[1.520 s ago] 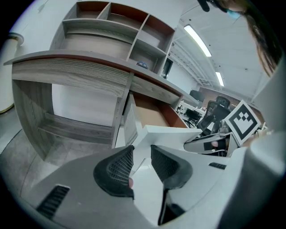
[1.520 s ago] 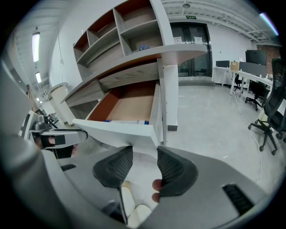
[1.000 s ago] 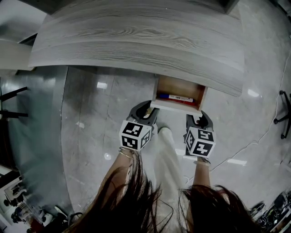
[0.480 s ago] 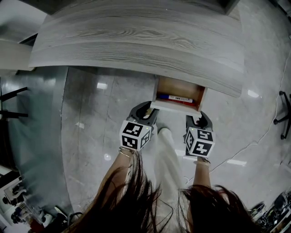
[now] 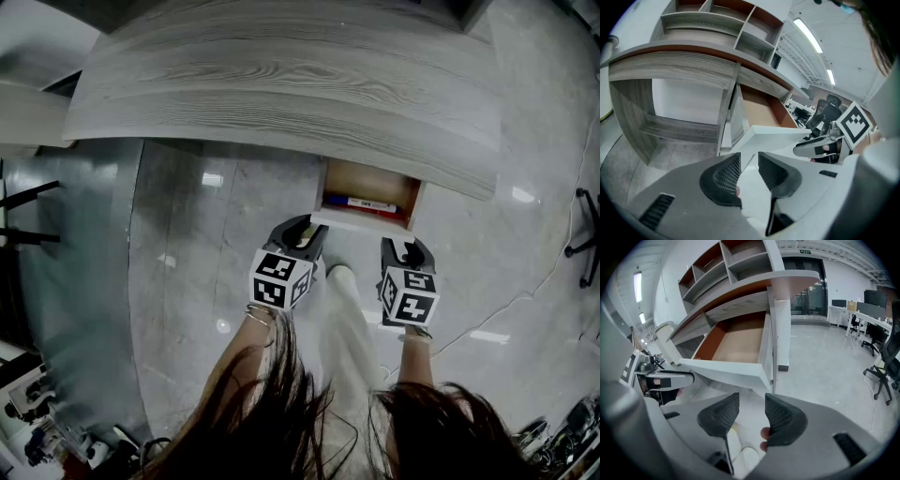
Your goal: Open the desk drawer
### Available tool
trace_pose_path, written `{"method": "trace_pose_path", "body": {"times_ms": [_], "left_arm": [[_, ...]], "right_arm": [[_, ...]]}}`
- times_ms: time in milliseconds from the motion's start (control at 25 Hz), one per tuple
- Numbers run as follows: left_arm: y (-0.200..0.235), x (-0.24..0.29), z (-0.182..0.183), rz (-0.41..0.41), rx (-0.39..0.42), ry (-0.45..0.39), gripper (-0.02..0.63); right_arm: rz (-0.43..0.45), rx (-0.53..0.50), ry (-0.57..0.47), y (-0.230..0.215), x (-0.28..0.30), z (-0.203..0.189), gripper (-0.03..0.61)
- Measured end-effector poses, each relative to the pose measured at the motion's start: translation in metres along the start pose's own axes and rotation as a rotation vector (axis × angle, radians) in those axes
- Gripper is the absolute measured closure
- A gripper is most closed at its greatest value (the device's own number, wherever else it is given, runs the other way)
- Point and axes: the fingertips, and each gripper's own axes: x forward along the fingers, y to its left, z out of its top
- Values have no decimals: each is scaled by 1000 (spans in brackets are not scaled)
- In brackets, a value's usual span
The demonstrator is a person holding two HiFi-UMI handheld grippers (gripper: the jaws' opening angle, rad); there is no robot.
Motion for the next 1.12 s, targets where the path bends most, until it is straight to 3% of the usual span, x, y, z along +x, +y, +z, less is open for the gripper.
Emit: {"method": "trace_pose_path", "body": {"times_ms": [360, 1120], "left_arm": [[-12, -5, -10, -7, -16, 22, 495], [-52, -30, 8, -30, 3, 22, 497]], "right_arm": [[19, 20, 39, 10, -7, -21, 399], [59, 60, 38, 31, -45, -14, 420]]}}
